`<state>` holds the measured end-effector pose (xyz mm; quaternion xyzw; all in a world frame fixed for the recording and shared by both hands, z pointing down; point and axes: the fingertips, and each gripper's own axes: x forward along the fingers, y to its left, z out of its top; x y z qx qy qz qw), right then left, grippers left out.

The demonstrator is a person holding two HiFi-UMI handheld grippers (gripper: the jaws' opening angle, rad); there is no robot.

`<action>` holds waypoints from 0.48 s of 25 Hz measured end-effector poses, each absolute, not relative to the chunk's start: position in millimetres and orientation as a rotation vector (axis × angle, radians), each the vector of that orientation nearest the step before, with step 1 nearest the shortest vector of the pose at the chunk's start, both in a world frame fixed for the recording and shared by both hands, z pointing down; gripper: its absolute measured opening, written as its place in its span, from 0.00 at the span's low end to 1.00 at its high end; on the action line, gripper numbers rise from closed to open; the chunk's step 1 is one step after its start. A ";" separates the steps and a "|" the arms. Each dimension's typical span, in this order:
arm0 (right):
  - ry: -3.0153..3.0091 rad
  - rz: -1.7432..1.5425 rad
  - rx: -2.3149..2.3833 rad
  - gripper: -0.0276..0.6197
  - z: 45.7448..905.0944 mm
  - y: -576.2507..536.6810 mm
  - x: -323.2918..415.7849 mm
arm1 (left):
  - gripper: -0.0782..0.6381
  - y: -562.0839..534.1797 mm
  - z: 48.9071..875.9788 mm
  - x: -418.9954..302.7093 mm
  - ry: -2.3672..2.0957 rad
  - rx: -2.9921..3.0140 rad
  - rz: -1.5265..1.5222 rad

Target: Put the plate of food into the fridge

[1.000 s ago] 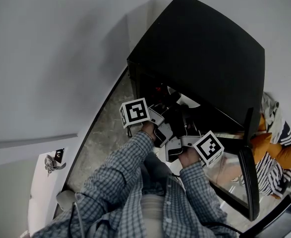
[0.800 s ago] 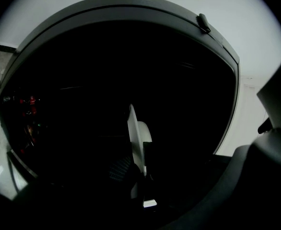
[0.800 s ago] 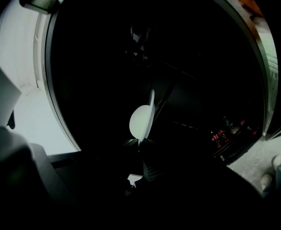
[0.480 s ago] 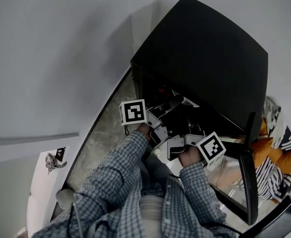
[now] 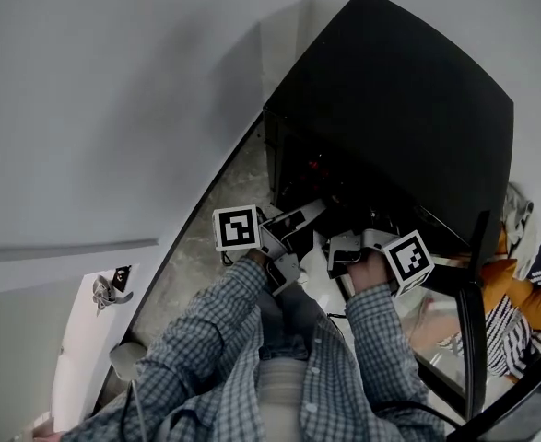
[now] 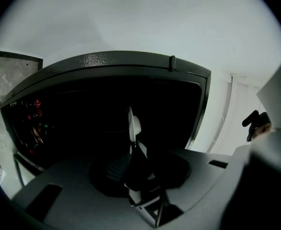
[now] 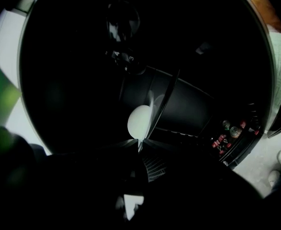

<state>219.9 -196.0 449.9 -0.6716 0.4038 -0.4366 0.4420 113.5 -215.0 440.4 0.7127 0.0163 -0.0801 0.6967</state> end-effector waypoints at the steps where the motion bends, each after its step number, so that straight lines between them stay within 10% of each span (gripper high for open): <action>1: 0.996 -1.078 -1.668 0.09 450.4 -198.0 221.5 | 0.27 -213.3 441.0 107.5 0.030 1.581 -0.185; 12: 1.072 -1.039 -1.705 0.09 450.8 -208.4 231.9 | 0.24 -205.5 441.9 63.1 0.003 1.576 -0.194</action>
